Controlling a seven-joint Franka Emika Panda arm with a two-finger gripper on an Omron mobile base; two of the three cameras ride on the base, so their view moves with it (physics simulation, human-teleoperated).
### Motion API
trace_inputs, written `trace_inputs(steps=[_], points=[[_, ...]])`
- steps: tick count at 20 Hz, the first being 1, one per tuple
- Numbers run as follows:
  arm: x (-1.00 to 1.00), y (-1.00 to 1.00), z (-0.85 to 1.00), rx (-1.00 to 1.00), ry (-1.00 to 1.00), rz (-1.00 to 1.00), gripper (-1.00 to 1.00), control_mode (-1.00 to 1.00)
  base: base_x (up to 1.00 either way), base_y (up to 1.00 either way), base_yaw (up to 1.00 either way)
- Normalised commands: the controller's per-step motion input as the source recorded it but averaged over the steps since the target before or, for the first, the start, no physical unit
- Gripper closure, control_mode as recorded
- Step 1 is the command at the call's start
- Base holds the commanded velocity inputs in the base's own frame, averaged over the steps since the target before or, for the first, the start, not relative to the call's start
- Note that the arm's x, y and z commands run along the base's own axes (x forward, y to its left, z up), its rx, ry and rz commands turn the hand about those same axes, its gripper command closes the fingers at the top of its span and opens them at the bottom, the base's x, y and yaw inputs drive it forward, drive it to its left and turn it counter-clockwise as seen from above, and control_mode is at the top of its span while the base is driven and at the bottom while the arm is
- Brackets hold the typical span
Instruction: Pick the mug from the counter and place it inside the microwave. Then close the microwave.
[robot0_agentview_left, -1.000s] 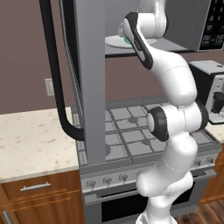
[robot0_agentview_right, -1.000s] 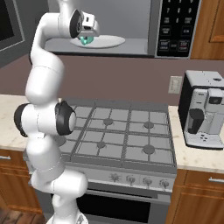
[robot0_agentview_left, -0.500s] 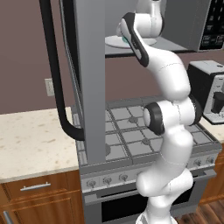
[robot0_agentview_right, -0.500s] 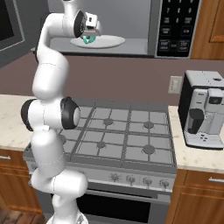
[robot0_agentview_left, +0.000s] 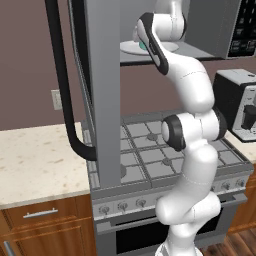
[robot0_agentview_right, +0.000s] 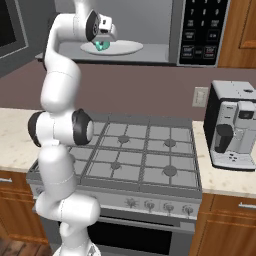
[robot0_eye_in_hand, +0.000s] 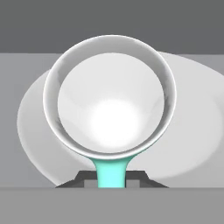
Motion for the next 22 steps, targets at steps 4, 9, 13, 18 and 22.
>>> trace_inputs(steps=[4, 9, 13, 18, 22], points=[[0.0, 0.0, 0.0, 0.0, 0.0, 0.0, 1.0, -1.0, 0.0, 0.0, 0.0], [0.0, 0.0, 0.0, 0.0, 0.0, 0.0, -1.0, -1.0, 0.0, 0.0, 0.0], [0.0, 0.0, 0.0, 0.0, 0.0, 0.0, -1.0, -1.0, 0.0, 0.0, 0.0], [-0.05, 0.0, 0.0, 0.0, 0.0, 0.0, -1.0, -1.0, 0.0, 0.0, 0.0], [-0.64, 0.0, 0.0, 0.0, -0.04, 0.0, -1.0, -1.0, 0.0, 0.0, 0.0]])
